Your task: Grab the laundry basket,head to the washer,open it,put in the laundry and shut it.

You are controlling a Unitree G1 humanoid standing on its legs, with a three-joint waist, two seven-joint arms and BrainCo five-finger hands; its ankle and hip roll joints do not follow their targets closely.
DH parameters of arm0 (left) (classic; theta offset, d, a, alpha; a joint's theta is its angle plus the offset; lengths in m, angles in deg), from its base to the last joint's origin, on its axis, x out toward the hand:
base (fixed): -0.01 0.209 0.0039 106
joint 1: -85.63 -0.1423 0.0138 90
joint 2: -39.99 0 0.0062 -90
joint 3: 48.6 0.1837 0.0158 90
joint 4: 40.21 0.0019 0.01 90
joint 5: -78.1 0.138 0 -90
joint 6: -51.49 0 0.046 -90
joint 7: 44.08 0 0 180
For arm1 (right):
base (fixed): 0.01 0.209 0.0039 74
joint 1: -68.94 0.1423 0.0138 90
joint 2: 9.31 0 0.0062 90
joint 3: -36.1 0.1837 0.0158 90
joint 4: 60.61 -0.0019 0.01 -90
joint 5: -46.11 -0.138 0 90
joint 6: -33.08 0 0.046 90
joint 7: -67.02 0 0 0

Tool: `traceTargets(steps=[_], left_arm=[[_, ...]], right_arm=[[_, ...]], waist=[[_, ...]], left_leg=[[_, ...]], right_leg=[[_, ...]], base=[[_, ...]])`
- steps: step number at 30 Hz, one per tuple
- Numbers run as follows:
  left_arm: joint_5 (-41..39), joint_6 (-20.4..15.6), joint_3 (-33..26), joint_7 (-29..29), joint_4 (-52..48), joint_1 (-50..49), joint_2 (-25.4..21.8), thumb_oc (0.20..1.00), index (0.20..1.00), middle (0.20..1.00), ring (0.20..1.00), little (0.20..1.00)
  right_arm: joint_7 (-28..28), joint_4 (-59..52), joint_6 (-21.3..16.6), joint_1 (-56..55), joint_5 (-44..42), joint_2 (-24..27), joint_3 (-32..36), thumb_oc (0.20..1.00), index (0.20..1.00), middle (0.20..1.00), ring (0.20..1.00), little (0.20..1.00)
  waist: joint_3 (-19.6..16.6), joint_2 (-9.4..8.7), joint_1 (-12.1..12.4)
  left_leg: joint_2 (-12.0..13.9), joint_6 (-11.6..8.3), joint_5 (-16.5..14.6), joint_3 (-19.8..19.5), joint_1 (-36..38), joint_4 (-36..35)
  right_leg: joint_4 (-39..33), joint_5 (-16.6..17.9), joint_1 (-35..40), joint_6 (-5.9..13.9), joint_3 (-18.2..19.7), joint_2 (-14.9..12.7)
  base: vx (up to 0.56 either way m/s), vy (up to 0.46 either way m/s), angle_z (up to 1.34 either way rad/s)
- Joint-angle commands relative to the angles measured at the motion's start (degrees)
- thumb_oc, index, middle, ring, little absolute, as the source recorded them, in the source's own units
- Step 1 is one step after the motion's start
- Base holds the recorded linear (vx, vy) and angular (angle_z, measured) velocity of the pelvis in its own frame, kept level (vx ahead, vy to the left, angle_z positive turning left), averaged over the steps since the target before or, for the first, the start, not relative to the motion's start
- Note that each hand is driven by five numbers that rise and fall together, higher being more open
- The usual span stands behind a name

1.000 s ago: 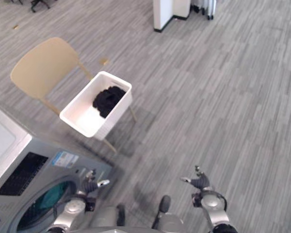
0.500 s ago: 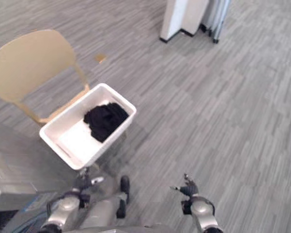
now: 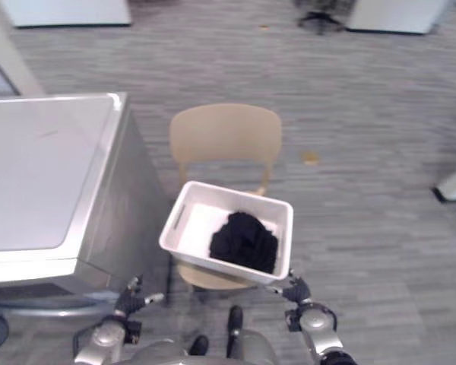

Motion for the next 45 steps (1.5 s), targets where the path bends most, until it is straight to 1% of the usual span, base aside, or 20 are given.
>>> traceTargets(steps=[1, 4, 5, 6, 7, 10, 14, 17, 20, 23, 24, 28, 29, 32, 34, 37, 38, 39, 40, 45], left_arm=[[-2.28, -1.33, -2.37, -0.3, -1.71, 3.99, -0.9, 1.0, 1.0, 1.0, 1.0, 1.0], [-2.97, -0.93, -3.49, -0.24, -1.87, 2.95, -1.05, 1.0, 1.0, 1.0, 1.0, 1.0], [-2.6, -0.96, -3.99, -0.55, -2.08, 2.48, -1.06, 1.0, 1.0, 1.0, 1.0, 1.0], [-2.22, -0.93, -4.3, -0.47, -2.25, 2.23, -1.14, 1.0, 1.0, 1.0, 1.0, 1.0], [-1.92, -0.99, -4.44, -0.4, -2.33, 1.99, -1.25, 1.0, 1.0, 1.0, 1.0, 1.0], [-0.49, -1.0, -4.79, -0.01, -2.12, 1.05, -1.75, 1.0, 1.0, 1.0, 1.0, 1.0], [1.4, -1.14, -4.92, 0.54, -1.12, -0.61, -2.36, 1.0, 1.0, 1.0, 1.0, 1.0], [1.73, -1.32, -4.89, 0.62, -0.65, -0.9, -2.74, 1.0, 1.0, 1.0, 1.0, 1.0], [0.9, -1.87, -4.21, 0.18, -1.23, -0.1, -4.26, 1.0, 1.0, 1.0, 1.0, 1.0], [-0.85, -2.62, -2.7, -1.12, -1.01, 2.23, -5.19, 1.0, 1.0, 1.0, 1.0, 1.0], [-0.85, -2.63, -2.76, -1.12, -0.99, 2.26, -5.17, 1.0, 1.0, 1.0, 1.0, 1.0], [-2.87, -3.48, -0.44, -2.6, 0.04, 4.9, -5.18, 1.0, 1.0, 1.0, 1.0, 1.0], [-2.87, -3.49, -0.48, -2.6, 0.06, 4.92, -5.17, 1.0, 1.0, 1.0, 1.0, 1.0], [-4.48, -3.79, 0.84, -3.9, 0.37, 7.59, -5.16, 1.0, 1.0, 1.0, 1.0, 1.0], [-4.9, -3.71, 1.73, -3.8, 0.45, 8.6, -4.87, 1.0, 1.0, 1.0, 1.0, 1.0], [-4.89, -3.71, 3.06, -4.22, 0.72, 9.74, -4.0, 1.0, 1.0, 1.0, 1.0, 1.0], [-4.98, -3.73, 3.29, -4.41, 0.59, 9.88, -3.68, 1.0, 1.0, 1.0, 1.0, 1.0], [-4.99, -3.73, 3.24, -4.42, 0.63, 9.78, -3.66, 1.0, 1.0, 1.0, 1.0, 1.0], [-4.85, -3.81, 3.55, -4.51, 0.06, 9.77, -3.29, 1.0, 1.0, 1.0, 1.0, 1.0], [-4.74, -3.59, 3.03, -5.27, -0.84, 9.6, -2.68, 1.0, 1.0, 1.0, 1.0, 1.0]], right_arm=[[0.17, -7.28, -2.51, 0.84, 0.3, 3.46, 0.61, 1.0, 1.0, 1.0, 1.0, 1.0], [-0.76, -13.05, -2.84, 1.11, 2.46, 5.68, 1.36, 1.0, 1.0, 1.0, 1.0, 1.0], [-1.24, -17.68, -3.33, 0.92, 4.46, 7.7, 1.77, 1.0, 1.0, 1.0, 1.0, 1.0], [-1.56, -19.61, -3.43, 0.82, 5.85, 8.79, 1.95, 1.0, 1.0, 1.0, 1.0, 1.0], [-1.63, -20.95, -3.46, 0.63, 6.93, 9.45, 2.01, 1.0, 1.0, 1.0, 1.0, 1.0], [-1.4, -25.83, -3.36, 0.1, 11.89, 12.4, 2.12, 1.0, 1.0, 1.0, 1.0, 1.0], [-0.84, -28.12, -3.1, 1.75, 18.88, 16.28, 0.01, 1.0, 1.0, 1.0, 1.0, 1.0], [-0.75, -26.26, -2.91, 3.62, 20.46, 17.09, -2.04, 1.0, 1.0, 1.0, 1.0, 1.0], [-2.73, -15.83, -1.65, 13.32, 25.27, 20.33, -9.07, 1.0, 1.0, 1.0, 1.0, 1.0], [-4.68, -3.23, -0.16, 22.83, 26.93, 20.63, -15.39, 1.0, 1.0, 1.0, 1.0, 1.0], [-4.73, -3.1, -0.21, 22.98, 26.91, 20.59, -15.49, 1.0, 1.0, 1.0, 1.0, 1.0], [-6.18, 11.03, 1.88, 31.67, 29.86, 19.18, -21.85, 1.0, 1.0, 1.0, 1.0, 1.0], [-6.21, 11.12, 1.84, 31.76, 29.85, 19.14, -21.91, 1.0, 1.0, 1.0, 1.0, 1.0], [-6.93, 20.69, 3.81, 36.68, 30.51, 17.16, -24.41, 1.0, 1.0, 1.0, 1.0, 1.0], [-6.72, 24.97, 4.46, 37.94, 30.57, 16.82, -25.13, 1.0, 1.0, 1.0, 1.0, 1.0], [-7.19, 25.88, 4.7, 38.0, 29.49, 15.44, -24.76, 1.0, 1.0, 1.0, 1.0, 1.0], [-7.46, 25.04, 4.67, 37.73, 28.8, 15.18, -24.28, 1.0, 1.0, 1.0, 1.0, 1.0], [-7.44, 25.02, 4.67, 37.67, 28.81, 15.14, -24.38, 1.0, 1.0, 1.0, 1.0, 1.0], [-7.87, 23.31, 4.41, 37.46, 28.42, 15.26, -24.16, 1.0, 1.0, 1.0, 1.0, 1.0], [-10.01, 15.48, 4.11, 36.95, 27.65, 16.58, -22.15, 1.0, 1.0, 1.0, 1.0, 1.0]], waist=[[1.87, 0.33, -0.59], [2.18, 0.34, -0.59], [2.68, 0.27, -1.22], [2.76, 0.22, -1.62], [2.53, 0.2, -2.08], [2.03, 0.19, -2.75], [1.02, -0.5, -2.23], [0.92, -0.81, -1.49], [2.69, -1.26, 1.62], [6.1, 0.02, 3.93], [6.09, 0.01, 3.83], [9.43, 2.33, 6.17], [9.4, 2.32, 6.12], [11.9, 4.22, 7.4], [12.67, 4.83, 8.26], [12.98, 5.35, 8.2], [12.97, 5.73, 8.1], [12.89, 5.34, 8.04], [12.7, 5.47, 7.66], [12.73, 4.9, 6.0]], left_leg=[[0.79, -4.73, 1.74, 1.87, -5.48, -0.38], [1.68, -5.39, 2.53, 3.63, -6.9, -0.24], [3.52, -5.08, 2.3, 9.42, -7.7, -0.41], [4.71, -4.71, 2.11, 12.88, -7.9, -0.73], [5.52, -4.48, 2.15, 15.24, -8.03, -1.19], [6.8, -4.09, 2.47, 18.54, -7.6, -2.41], [6.87, -3.73, 2.6, 19.33, -6.29, -4.08], [6.86, -3.72, 2.71, 19.44, -6.12, -4.54], [6.56, -3.98, 3.32, 18.2, -8.31, -4.32], [6.25, -4.62, 5.18, 16.18, -12.65, -3.87], [6.24, -4.62, 5.18, 16.15, -12.73, -3.84], [6.07, -5.72, 7.8, 13.87, -17.01, -4.42], [6.06, -5.72, 7.8, 13.85, -17.09, -4.4], [6.01, -6.36, 9.3, 13.05, -20.26, -4.53], [5.87, -7.06, 8.79, 12.6, -20.34, -4.83], [5.97, -7.36, 9.66, 12.12, -20.44, -5.71], [6.01, -7.07, 10.95, 12.13, -21.16, -5.75], [6.01, -7.42, 9.89, 12.09, -20.26, -6.15], [5.98, -7.16, 11.02, 11.96, -20.76, -6.29], [6.53, -7.44, 10.91, 12.47, -19.2, -7.11]], right_leg=[[-7.06, -8.23, 9.59, 6.01, -2.14, -2.53], [-7.9, -9.05, 11.2, 5.66, -6.48, -3.01], [-8.07, -9.81, 12.04, 5.72, -9.23, -3.75], [-8.26, -10.02, 12.29, 5.78, -10.57, -4.02], [-8.25, -10.12, 12.13, 5.77, -11.56, -4.16], [-7.94, -10.69, 12.4, 5.78, -13.36, -4.37], [-7.63, -11.31, 13.1, 6.04, -13.89, -4.62], [-7.12, -11.71, 12.9, 6.04, -14.02, -4.7], [-5.52, -12.36, 10.82, 5.81, -15.51, -5.03], [-3.58, -12.19, 6.64, 5.45, -17.16, -5.58], [-3.54, -12.22, 6.57, 5.45, -17.19, -5.59], [-1.64, -12.17, 1.95, 4.94, -18.99, -5.95], [-1.59, -12.19, 1.87, 4.94, -19.01, -5.96], [0.27, -12.01, -2.15, 4.46, -19.17, -5.96], [1.06, -13.51, -2.59, 4.59, -18.87, -6.06], [0.97, -13.59, -3.1, 4.59, -19.03, -5.78], [0.48, -12.06, -3.48, 4.44, -19.59, -5.62], [0.68, -13.45, -2.95, 4.65, -18.95, -5.6], [-0.19, -12.01, -2.9, 4.47, -19.42, -5.29], [-0.82, -12.09, -1.84, 4.41, -18.72, -4.75]], base=[[0.04, -0.107, 0.53], [0.02, -0.094, 0.53], [0.01, -0.051, 1.14], [0.01, -0.03, 1.24], [0.01, -0.008, 0.96], [0.06, 0.015, 0.51], [0.14, 0.043, 0.12], [0.08, 0.03, -0.05], [0.0, 0.0, 0.12], [-0.12, -0.004, 0.3], [-0.12, -0.006, 0.4], [-0.06, -0.019, 0.33], [-0.07, -0.026, 0.0], [-0.07, -0.03, 0.14], [0.0, -0.081, 0.09], [-0.05, -0.017, 0.13], [-0.01, -0.015, 0.13], [-0.09, 0.013, 0.06], [0.0, 0.0, 0.0], [-0.04, -0.01, -0.03]])
